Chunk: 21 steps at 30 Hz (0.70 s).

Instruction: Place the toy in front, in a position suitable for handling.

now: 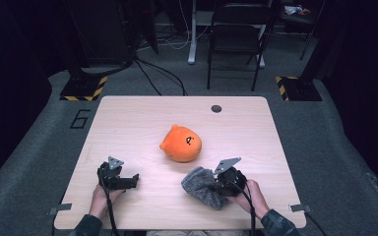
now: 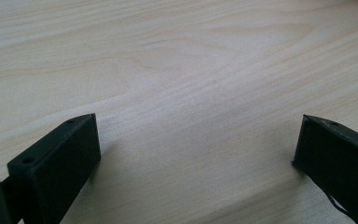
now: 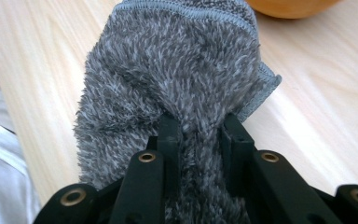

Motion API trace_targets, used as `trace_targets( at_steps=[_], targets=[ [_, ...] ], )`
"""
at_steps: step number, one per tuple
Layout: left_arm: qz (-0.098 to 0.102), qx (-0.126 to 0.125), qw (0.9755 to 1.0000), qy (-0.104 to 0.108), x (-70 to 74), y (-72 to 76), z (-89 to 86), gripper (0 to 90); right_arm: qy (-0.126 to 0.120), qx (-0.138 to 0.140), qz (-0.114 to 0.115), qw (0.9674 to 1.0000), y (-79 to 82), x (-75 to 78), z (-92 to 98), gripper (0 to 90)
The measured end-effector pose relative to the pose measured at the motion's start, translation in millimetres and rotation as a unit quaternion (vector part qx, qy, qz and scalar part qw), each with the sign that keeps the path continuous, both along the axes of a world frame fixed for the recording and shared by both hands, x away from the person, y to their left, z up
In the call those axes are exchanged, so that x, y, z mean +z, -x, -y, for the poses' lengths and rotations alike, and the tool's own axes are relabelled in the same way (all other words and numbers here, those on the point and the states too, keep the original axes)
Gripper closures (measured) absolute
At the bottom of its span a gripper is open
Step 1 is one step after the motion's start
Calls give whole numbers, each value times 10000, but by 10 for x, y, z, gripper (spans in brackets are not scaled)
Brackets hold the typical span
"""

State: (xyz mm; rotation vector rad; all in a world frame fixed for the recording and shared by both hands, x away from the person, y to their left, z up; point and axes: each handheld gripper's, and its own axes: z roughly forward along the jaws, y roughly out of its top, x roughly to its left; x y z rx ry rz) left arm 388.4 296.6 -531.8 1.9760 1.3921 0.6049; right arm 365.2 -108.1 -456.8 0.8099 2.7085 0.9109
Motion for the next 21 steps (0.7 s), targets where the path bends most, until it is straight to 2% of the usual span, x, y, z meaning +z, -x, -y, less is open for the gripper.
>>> trace_targets(
  at_steps=[12,18,21],
  targets=[
    [1,-6,10000,25,-1,5,0,0,36,-434,19,9990,11,11,402,730],
    [0,-9,10000,21,0,5,-1,0,-3,-760,36,9971,-4,27,614,730],
    [-29,-21,10000,13,4,6,-3,0,4,-785,47,9969,-21,48,677,729]
  ],
)
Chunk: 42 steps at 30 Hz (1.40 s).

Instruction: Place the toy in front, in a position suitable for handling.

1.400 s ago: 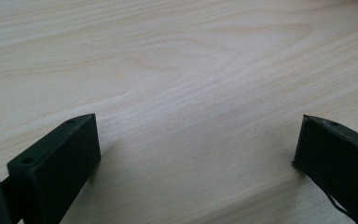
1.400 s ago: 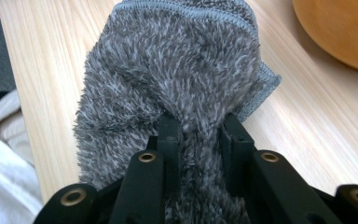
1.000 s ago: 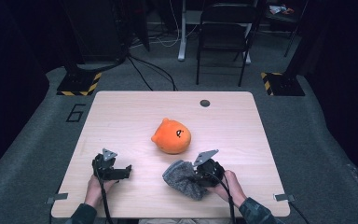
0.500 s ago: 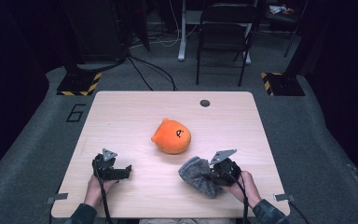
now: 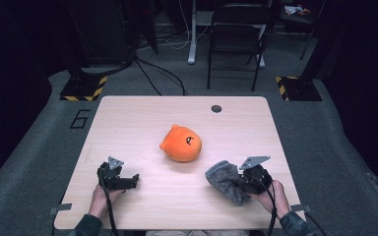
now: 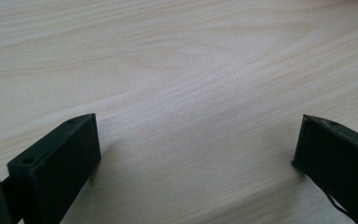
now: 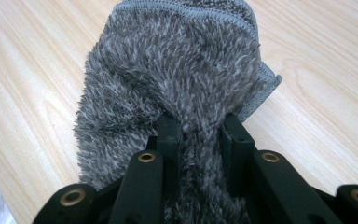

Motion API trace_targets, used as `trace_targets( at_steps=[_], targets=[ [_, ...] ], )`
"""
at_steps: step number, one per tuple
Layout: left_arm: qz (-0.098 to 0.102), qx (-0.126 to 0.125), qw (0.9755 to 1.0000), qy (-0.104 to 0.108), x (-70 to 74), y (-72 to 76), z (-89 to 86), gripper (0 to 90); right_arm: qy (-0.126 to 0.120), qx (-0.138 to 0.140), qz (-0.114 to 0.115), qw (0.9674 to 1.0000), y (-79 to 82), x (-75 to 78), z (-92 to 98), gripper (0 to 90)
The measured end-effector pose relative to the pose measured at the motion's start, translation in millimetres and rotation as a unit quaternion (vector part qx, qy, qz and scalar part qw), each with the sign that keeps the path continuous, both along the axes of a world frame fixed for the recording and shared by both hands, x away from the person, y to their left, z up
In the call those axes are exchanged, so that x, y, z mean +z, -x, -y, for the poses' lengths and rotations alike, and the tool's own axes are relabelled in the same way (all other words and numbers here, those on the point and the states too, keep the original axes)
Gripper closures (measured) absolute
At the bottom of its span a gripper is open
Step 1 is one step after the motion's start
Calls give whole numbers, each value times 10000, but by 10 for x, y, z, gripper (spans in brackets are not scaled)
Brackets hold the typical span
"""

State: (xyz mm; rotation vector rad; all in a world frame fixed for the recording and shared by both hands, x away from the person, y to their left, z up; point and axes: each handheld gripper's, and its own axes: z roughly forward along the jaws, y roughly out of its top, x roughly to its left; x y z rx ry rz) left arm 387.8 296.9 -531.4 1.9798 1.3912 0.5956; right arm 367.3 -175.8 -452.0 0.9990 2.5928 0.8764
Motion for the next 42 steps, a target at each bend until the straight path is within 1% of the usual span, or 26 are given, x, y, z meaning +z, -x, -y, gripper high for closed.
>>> trace_targets(
  at_steps=[1,2,4,7,10,11,12,15,16,18,19,22,24,26,27,28,29,31,33,34,35,37,38,39,41,42],
  targets=[
    [5,2,10000,1,-1,0,0,0,-12,-65,32,10000,-1,4,7,729],
    [18,7,10000,5,-3,-1,1,0,-28,-57,24,10000,-11,12,29,728],
    [-1,-2,10000,1,0,0,0,0,-59,-174,45,9998,-25,12,53,727],
    [19,6,10000,4,-3,0,1,0,-23,-299,67,9995,-61,10,109,727],
    [-2,-1,10000,-1,0,-1,0,0,-46,-423,74,9991,-103,22,173,726],
    [-3,-2,10000,-1,0,-1,0,0,-84,-483,100,9987,-118,24,194,726],
    [-2,-1,10000,0,0,0,0,0,-74,-521,90,9986,-131,34,215,726],
    [-3,-2,10000,-2,0,0,0,0,-99,-666,178,9976,-179,52,272,726],
    [-1,-2,10000,-2,0,0,0,0,-111,-709,158,9973,-194,65,295,726],
    [0,0,10000,-1,0,0,0,0,-97,-853,241,9960,-225,80,326,726],
    [-2,-2,10000,-4,0,0,0,0,-124,-885,257,9957,-242,87,340,726],
    [-1,-1,10000,1,0,0,0,0,-75,-946,385,9947,-307,111,387,726],
    [-2,-2,10000,-3,0,0,0,0,-98,-1032,353,9940,-344,120,407,725],
    [-1,0,10000,-1,0,0,0,0,-50,-1076,413,9933,-390,116,434,725],
    [-1,-1,10000,-1,0,0,0,0,-48,-1150,411,9925,-405,111,440,724],
    [-1,-2,10000,-3,0,0,0,0,17,-1136,421,9926,-428,106,455,724],
    [0,-1,10000,-3,0,0,0,0,-2,-1197,388,9921,-443,101,462,723],
    [-2,-1,10000,-2,0,-1,0,0,44,-1248,427,9913,-486,95,491,722],
    [-2,-1,10000,-1,0,-1,0,0,42,-1304,409,9906,-534,84,524,720],
    [-2,-1,10000,-1,0,-1,0,0,24,-1369,374,9899,-554,73,533,720],
    [-1,-1,10000,-2,0,-1,0,0,62,-1364,386,9899,-581,62,552,720],
    [-1,-2,10000,-3,0,0,0,0,109,-1467,367,9884,-622,31,571,719],
    [-1,-1,10000,-3,0,0,0,0,111,-1485,343,9883,-644,17,581,717],
    [-1,-1,10000,-3,0,0,0,0,109,-1557,322,9872,-661,4,588,716],
    [-2,-1,10000,-1,0,-1,0,0,146,-1580,325,9868,-702,-14,620,716],
    [-3,-4,10000,-4,0,-1,-1,0,129,-1629,326,9860,-724,-26,633,715]
  ],
)
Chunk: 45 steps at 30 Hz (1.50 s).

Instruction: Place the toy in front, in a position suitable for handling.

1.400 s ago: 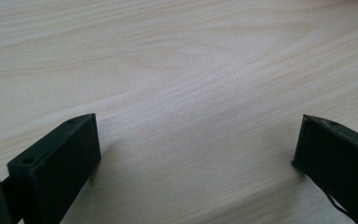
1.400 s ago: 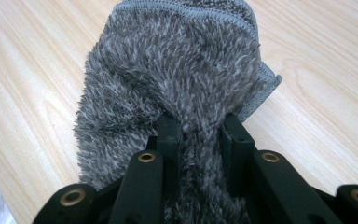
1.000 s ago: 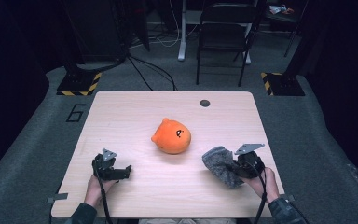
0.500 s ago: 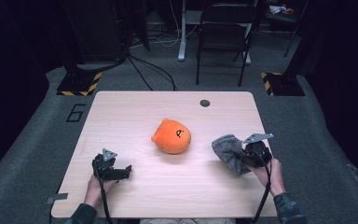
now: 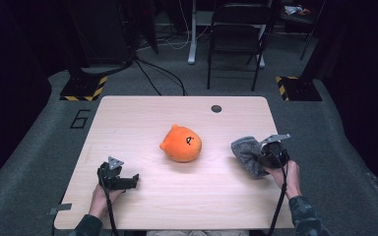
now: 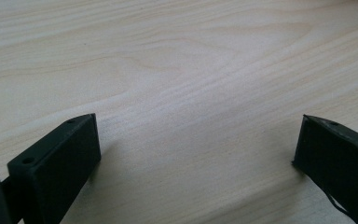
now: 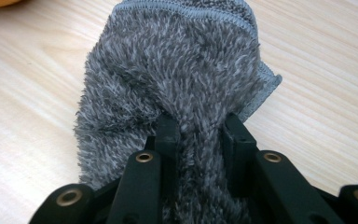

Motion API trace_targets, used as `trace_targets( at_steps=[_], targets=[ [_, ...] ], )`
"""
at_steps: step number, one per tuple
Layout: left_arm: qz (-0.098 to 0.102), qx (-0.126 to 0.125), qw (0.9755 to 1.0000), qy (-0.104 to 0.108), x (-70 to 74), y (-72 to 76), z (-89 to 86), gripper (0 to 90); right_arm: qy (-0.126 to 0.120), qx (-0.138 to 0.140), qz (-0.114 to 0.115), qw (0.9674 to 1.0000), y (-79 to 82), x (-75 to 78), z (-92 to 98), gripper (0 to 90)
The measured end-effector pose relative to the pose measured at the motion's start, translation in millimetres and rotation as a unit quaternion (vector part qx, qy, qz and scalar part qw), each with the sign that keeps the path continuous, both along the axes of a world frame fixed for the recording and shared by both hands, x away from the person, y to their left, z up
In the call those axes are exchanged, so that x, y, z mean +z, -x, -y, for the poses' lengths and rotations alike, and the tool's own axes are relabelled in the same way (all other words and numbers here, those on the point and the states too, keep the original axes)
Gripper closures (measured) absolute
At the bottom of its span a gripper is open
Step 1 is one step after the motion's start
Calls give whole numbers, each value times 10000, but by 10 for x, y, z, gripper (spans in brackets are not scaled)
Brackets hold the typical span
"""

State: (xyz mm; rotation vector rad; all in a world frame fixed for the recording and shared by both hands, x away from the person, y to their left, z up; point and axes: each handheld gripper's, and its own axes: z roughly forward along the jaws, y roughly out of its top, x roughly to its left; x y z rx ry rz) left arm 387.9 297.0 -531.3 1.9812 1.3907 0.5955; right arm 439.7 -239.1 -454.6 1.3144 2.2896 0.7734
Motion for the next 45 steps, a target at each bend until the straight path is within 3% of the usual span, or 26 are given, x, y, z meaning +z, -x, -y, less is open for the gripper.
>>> trace_targets(
  at_steps=[8,15,18,22,29,34,38,45],
  targets=[
    [-1,0,10000,0,0,0,0,0,33,-196,-151,9997,-131,-116,77,696],
    [42,-5,10000,5,-5,0,1,0,-9,-415,-299,9987,-211,-220,123,622],
    [59,-26,10000,-2,-7,1,-9,0,8,-479,-322,9983,-230,-249,149,538],
    [44,-28,10000,-15,-3,-4,-26,0,-72,-654,-258,9975,-227,-239,164,335],
    [-60,-58,10000,-12,15,-8,-56,0,-298,-585,-193,9977,-167,-175,176,157],
    [-65,-111,9995,289,77,-25,-50,0,-417,-542,-147,9975,-117,-141,192,133],
    [49,-187,9989,420,201,-12,9,1,-513,-540,-178,9971,-45,-112,227,131],
    [361,-500,9962,608,443,-19,211,34,-526,-452,4,9976,83,-6,271,141]
  ],
)
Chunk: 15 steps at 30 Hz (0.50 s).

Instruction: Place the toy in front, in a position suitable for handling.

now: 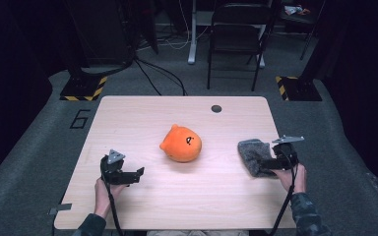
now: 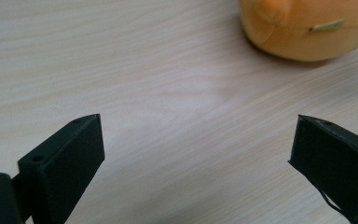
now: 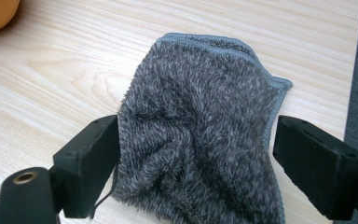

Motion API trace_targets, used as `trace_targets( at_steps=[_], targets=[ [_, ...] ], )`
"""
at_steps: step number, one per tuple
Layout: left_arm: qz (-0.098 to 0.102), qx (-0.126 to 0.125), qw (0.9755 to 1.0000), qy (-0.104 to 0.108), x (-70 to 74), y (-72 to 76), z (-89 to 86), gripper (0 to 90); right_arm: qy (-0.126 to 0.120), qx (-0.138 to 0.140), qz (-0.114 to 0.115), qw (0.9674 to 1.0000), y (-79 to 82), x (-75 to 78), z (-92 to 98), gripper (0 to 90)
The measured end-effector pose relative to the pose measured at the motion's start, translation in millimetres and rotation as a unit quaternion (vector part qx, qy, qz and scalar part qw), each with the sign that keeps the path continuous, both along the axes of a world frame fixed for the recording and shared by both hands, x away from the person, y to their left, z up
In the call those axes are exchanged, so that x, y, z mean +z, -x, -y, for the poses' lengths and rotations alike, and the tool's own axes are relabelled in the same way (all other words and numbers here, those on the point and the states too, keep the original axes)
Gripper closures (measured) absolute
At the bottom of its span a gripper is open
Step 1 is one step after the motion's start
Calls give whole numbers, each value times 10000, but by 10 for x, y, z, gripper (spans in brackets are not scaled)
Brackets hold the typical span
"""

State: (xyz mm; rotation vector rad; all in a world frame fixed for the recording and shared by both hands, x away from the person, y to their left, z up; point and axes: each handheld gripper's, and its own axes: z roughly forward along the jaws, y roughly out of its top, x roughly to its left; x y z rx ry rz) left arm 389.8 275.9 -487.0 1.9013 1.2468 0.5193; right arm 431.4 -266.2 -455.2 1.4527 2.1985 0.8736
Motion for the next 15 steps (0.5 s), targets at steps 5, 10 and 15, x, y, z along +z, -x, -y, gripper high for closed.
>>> trace_targets(
  at_steps=[5,10,15],
  targets=[
    [109,-255,9996,32,90,-129,208,46,36,37,1,10000,48,29,-33,141],
    [94,-471,9987,162,159,-305,414,50,49,177,35,9998,103,35,-78,142],
    [141,-606,9978,245,195,-478,587,57,145,214,-18,9997,115,-2,-99,143]
  ],
)
